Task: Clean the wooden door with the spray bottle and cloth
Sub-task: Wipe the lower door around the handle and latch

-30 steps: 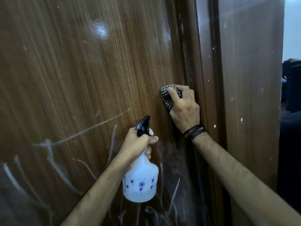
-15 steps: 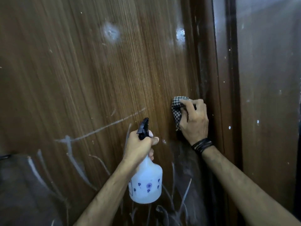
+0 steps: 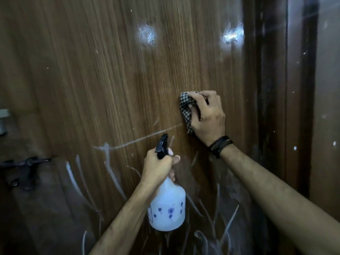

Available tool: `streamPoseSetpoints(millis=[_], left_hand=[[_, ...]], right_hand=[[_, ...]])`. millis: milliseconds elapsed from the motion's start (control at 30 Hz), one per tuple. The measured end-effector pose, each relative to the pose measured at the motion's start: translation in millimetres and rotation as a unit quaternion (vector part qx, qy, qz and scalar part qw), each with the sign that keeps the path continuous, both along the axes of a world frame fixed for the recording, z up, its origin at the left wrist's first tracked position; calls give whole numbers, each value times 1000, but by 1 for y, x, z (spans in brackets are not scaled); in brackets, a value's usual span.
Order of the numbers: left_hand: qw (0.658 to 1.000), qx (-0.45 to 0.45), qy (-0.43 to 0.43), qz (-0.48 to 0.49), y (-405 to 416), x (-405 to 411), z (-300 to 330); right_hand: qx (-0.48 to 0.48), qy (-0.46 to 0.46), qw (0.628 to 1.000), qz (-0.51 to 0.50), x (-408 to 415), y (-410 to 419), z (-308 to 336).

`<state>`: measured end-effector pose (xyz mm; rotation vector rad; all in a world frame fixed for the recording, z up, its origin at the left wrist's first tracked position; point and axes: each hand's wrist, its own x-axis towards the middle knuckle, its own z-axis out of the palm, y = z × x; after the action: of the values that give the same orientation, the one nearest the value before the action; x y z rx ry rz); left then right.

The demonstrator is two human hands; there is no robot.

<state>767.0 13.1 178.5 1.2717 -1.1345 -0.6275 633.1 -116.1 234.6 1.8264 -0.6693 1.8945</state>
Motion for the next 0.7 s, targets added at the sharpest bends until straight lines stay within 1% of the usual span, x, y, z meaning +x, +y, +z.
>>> streamPoseSetpoints(millis=[33,100,167,233,267,333,433,500,533,600,700], left_hand=[[1000,-4,3,2,1,2,1],[1000,-8,0,4,3,4,2],[1000,-11,-3,1,6,8,2],[1000,-10,-9,-1,10,13,0],[1000,-8,-9,-3,12,15,-1],[1000,-5,-3,-7,16,16,-2],[1000,-10,-4,-13,20,22,-1],[1000,-15,-4,-14,20,28,0],[1000,-17,-1,-15,19,32,0],[1000,-24,7,-18,17,41,1],[999,-34,9,-21,16,53,-2]], right_hand=[[-2,20,1000,6,6,2,3],[-18,88,996,16,15,5,-6],[-47,167,985,15,22,7,-33],[-66,213,975,14,25,7,-58],[-68,214,974,15,24,6,-65],[-67,181,981,18,20,3,-61],[-61,105,992,26,21,3,-20],[-46,77,996,25,26,7,9],[-42,79,996,20,32,10,17],[-56,112,992,15,45,14,17],[-76,176,981,18,59,18,-15]])
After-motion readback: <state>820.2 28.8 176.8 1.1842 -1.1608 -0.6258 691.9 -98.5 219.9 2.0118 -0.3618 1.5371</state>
